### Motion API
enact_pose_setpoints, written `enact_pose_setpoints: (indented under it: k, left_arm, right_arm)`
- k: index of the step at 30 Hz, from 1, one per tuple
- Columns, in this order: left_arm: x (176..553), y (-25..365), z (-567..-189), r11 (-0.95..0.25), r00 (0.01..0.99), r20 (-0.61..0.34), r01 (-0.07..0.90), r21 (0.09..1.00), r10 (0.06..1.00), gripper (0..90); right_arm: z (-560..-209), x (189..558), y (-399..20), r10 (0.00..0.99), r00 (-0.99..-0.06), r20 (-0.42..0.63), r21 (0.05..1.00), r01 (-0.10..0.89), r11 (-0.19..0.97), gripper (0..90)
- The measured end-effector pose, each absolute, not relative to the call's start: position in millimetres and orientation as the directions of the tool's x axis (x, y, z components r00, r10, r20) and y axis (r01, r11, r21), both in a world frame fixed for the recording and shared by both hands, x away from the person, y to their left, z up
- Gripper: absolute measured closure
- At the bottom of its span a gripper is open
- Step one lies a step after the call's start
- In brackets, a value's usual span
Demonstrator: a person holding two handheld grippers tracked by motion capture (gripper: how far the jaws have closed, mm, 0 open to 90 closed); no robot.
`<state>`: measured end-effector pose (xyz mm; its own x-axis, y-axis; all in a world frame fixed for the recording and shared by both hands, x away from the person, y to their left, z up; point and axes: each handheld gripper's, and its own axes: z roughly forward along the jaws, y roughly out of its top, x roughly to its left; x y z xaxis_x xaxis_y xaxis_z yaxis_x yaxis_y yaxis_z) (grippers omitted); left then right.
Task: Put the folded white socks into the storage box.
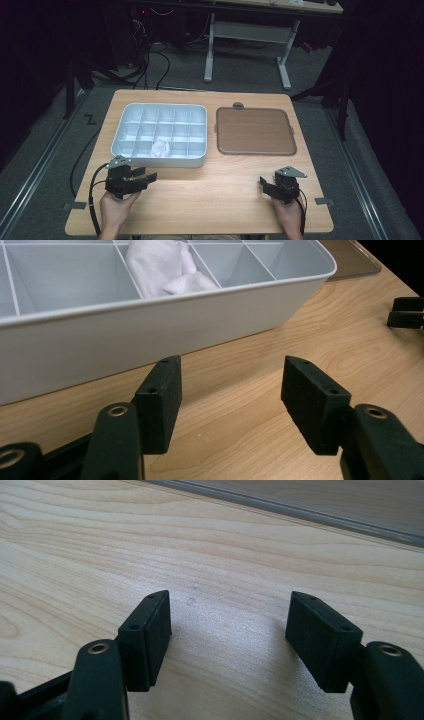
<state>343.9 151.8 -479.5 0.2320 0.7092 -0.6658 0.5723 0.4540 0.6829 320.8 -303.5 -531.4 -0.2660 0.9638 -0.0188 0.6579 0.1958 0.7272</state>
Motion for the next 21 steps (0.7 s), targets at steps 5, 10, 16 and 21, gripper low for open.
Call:
enact_pose_setpoints:
  k: [5,10,16,21]
  left_arm:
    - [342,152,-486,0.457,0.226,-0.672,0.579,0.675,0.705,41.8]
    - [340,149,-494,0.453,0.231,-0.676,0.588,0.67,0.7,41.8]
    - [340,144,-500,0.446,0.237,-0.673,0.591,0.673,0.701,41.7]
    - [340,142,-504,0.444,0.234,-0.674,0.596,0.669,0.701,41.7]
  right_arm:
    - [-531,321,-303,0.964,-0.266,-0.019,0.727,0.658,0.196,35.4]
    - [-531,321,-303,0.964,-0.266,-0.019,0.727,0.658,0.196,35.4]
    - [-531,321,-303,0.964,-0.264,-0.017,0.727,0.659,0.194,35.4]
    - [-531,321,-303,0.964,-0.265,-0.018,0.727,0.659,0.195,35.3]
